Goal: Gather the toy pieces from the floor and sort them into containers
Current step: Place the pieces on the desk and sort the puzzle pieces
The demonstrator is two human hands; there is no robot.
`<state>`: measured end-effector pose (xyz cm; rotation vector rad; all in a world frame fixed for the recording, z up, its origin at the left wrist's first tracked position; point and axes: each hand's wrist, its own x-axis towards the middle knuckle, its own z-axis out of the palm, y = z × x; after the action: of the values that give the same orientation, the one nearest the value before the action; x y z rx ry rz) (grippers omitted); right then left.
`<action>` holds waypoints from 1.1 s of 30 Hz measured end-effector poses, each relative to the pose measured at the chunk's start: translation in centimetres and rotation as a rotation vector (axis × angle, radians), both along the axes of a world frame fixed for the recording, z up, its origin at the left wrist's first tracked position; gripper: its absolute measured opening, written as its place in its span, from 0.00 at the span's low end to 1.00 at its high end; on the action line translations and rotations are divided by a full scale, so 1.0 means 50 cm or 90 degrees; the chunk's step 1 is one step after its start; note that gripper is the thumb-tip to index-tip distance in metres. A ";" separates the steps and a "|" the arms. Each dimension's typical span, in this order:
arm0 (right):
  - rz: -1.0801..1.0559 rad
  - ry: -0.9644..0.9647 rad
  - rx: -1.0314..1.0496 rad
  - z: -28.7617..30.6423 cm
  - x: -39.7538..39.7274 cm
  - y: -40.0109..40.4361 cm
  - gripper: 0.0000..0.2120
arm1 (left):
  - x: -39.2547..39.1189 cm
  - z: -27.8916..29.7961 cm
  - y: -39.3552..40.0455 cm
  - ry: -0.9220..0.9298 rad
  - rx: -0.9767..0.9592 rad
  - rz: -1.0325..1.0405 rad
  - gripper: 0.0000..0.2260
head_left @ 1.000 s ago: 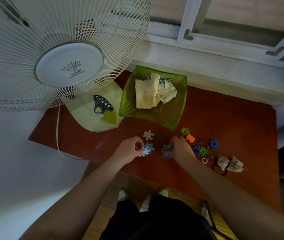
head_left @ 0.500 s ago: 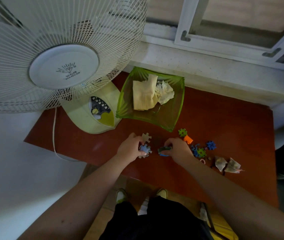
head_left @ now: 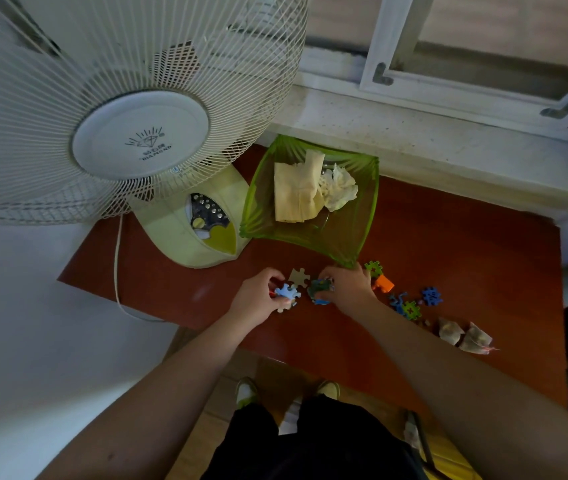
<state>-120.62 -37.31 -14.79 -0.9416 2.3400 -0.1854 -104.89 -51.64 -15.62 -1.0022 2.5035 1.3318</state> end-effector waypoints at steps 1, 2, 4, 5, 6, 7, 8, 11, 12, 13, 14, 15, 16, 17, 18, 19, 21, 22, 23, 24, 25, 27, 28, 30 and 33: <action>-0.005 -0.019 -0.007 -0.002 0.000 0.000 0.18 | -0.004 0.000 -0.004 0.004 0.005 0.009 0.19; -0.016 -0.048 -0.022 -0.003 0.002 0.002 0.18 | -0.010 0.000 -0.008 0.008 0.011 0.015 0.19; -0.043 -0.111 -0.069 -0.005 0.007 0.008 0.17 | -0.024 -0.001 -0.012 0.015 0.028 0.023 0.19; -0.051 -0.127 -0.092 -0.005 0.011 0.012 0.16 | -0.032 -0.001 -0.013 0.017 0.039 0.027 0.19; -0.058 -0.132 -0.109 -0.005 0.015 0.018 0.15 | -0.040 -0.001 -0.012 0.015 0.048 0.033 0.20; -0.071 -0.135 -0.123 -0.004 0.018 0.023 0.14 | -0.047 -0.002 -0.012 0.011 0.054 0.039 0.21; -0.086 -0.140 -0.137 -0.004 0.021 0.029 0.15 | -0.053 -0.003 -0.011 0.006 0.056 0.046 0.22; -0.141 -0.181 -0.175 -0.006 0.025 0.045 0.19 | -0.071 -0.011 -0.009 -0.002 0.039 0.057 0.24; -0.153 -0.196 -0.173 -0.006 0.025 0.050 0.21 | -0.076 -0.013 -0.008 -0.003 0.023 0.052 0.23; -0.157 -0.203 -0.164 -0.006 0.024 0.054 0.21 | -0.081 -0.014 -0.008 -0.006 0.003 0.042 0.22; -0.155 -0.204 -0.152 -0.007 0.024 0.058 0.20 | -0.084 -0.013 -0.008 -0.012 -0.016 0.030 0.21; -0.151 -0.201 -0.145 -0.007 0.023 0.060 0.19 | -0.088 -0.013 -0.007 -0.022 -0.031 0.020 0.20; -0.148 -0.198 -0.147 -0.007 0.023 0.062 0.17 | -0.090 -0.013 -0.006 -0.032 -0.042 0.014 0.20; -0.144 -0.192 -0.153 -0.008 0.024 0.063 0.15 | -0.093 -0.014 -0.003 -0.038 -0.052 0.009 0.20; -0.139 -0.185 -0.158 -0.007 0.025 0.062 0.14 | -0.094 -0.015 0.000 -0.039 -0.063 0.002 0.19; -0.132 -0.178 -0.160 -0.007 0.026 0.061 0.13 | -0.096 -0.018 0.003 -0.037 -0.076 -0.007 0.19; -0.118 -0.178 -0.162 -0.006 0.031 0.055 0.12 | -0.093 -0.021 0.007 -0.029 -0.087 -0.029 0.17; -0.110 -0.183 -0.163 -0.005 0.033 0.051 0.11 | -0.090 -0.022 0.007 -0.025 -0.083 -0.038 0.16; -0.100 -0.190 -0.164 -0.004 0.035 0.047 0.11 | -0.086 -0.021 0.005 -0.017 -0.077 -0.041 0.15; -0.092 -0.198 -0.165 -0.003 0.036 0.041 0.11 | -0.080 -0.020 0.003 -0.007 -0.069 -0.035 0.14; -0.091 -0.206 -0.172 -0.002 0.038 0.036 0.12 | -0.072 -0.018 -0.001 0.002 -0.054 -0.016 0.12; -0.114 -0.212 -0.200 0.002 0.043 0.022 0.14 | -0.052 -0.015 -0.011 0.008 -0.013 0.044 0.09; -0.125 -0.210 -0.213 0.003 0.046 0.014 0.15 | -0.040 -0.016 -0.017 -0.001 0.005 0.067 0.07; -0.130 -0.197 -0.229 0.004 0.054 -0.006 0.18 | -0.016 -0.016 -0.027 -0.020 0.031 0.094 0.06; -0.112 -0.163 -0.207 -0.003 0.066 -0.029 0.24 | 0.010 -0.016 -0.036 -0.020 0.067 0.127 0.08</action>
<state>-117.32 -38.78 -14.95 -0.8028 2.1874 -0.7321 -104.41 -53.46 -16.39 -1.2653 2.3349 1.4708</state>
